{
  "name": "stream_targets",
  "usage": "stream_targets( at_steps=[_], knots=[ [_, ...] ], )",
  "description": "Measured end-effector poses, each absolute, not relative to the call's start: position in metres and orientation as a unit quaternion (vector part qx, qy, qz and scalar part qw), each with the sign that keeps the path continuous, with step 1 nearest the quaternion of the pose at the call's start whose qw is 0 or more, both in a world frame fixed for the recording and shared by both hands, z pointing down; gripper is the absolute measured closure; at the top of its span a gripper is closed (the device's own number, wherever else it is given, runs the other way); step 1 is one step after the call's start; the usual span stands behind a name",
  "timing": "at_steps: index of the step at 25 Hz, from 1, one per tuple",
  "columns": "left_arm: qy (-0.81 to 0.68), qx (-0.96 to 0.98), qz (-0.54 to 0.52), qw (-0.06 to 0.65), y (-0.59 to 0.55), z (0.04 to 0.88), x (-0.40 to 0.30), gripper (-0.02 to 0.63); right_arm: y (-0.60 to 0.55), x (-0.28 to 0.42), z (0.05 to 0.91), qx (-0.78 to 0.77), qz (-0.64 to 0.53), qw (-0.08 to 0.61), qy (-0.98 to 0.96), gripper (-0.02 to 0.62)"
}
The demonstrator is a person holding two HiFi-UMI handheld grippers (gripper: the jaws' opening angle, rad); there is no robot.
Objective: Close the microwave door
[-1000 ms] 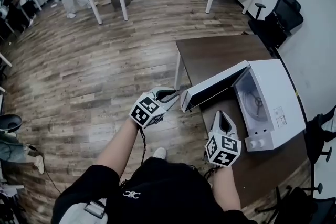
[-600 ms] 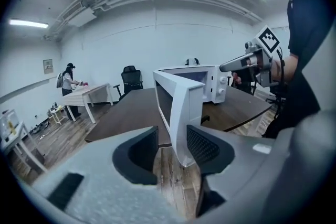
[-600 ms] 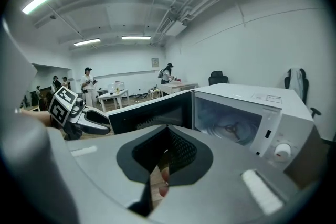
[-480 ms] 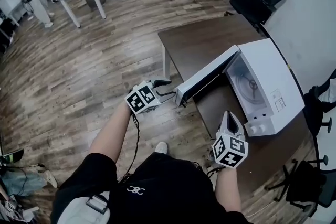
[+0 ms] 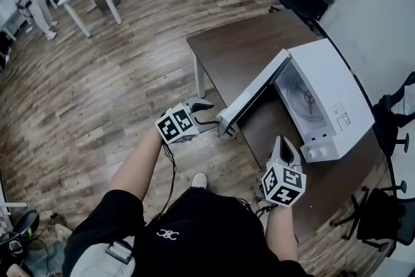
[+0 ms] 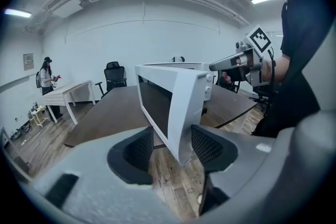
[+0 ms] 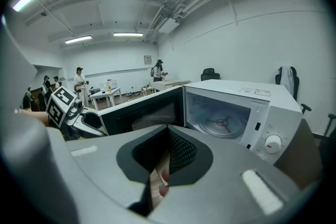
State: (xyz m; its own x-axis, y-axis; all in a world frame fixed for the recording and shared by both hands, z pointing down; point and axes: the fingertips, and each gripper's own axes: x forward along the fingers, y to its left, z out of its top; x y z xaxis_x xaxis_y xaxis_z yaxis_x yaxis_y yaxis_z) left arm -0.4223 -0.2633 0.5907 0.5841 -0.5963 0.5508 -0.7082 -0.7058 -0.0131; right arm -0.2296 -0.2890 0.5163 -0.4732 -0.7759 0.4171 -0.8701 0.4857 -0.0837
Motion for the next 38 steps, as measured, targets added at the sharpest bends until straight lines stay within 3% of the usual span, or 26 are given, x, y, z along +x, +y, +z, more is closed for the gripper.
stream_targets(
  at_steps=[7, 19, 25, 38],
  knots=[
    [-0.32, 0.9, 0.277, 0.103, -0.264, 0.592, -0.38, 0.322, -0.29, -0.204, 0.519, 0.505, 0.15, 0.162, -0.834, 0.592],
    [-0.242, 0.921, 0.294, 0.078, -0.266, 0.593, -0.299, 0.307, -0.277, -0.142, 0.518, 0.55, 0.159, 0.151, -0.806, 0.592],
    [-0.21, 0.927, 0.301, 0.075, -0.271, 0.583, -0.253, 0.316, -0.272, -0.103, 0.509, 0.572, 0.163, 0.148, -0.79, 0.592],
    [-0.163, 0.934, 0.311, 0.062, -0.28, 0.581, -0.185, 0.399, -0.26, -0.044, 0.506, 0.616, 0.168, 0.141, -0.757, 0.592]
  ],
)
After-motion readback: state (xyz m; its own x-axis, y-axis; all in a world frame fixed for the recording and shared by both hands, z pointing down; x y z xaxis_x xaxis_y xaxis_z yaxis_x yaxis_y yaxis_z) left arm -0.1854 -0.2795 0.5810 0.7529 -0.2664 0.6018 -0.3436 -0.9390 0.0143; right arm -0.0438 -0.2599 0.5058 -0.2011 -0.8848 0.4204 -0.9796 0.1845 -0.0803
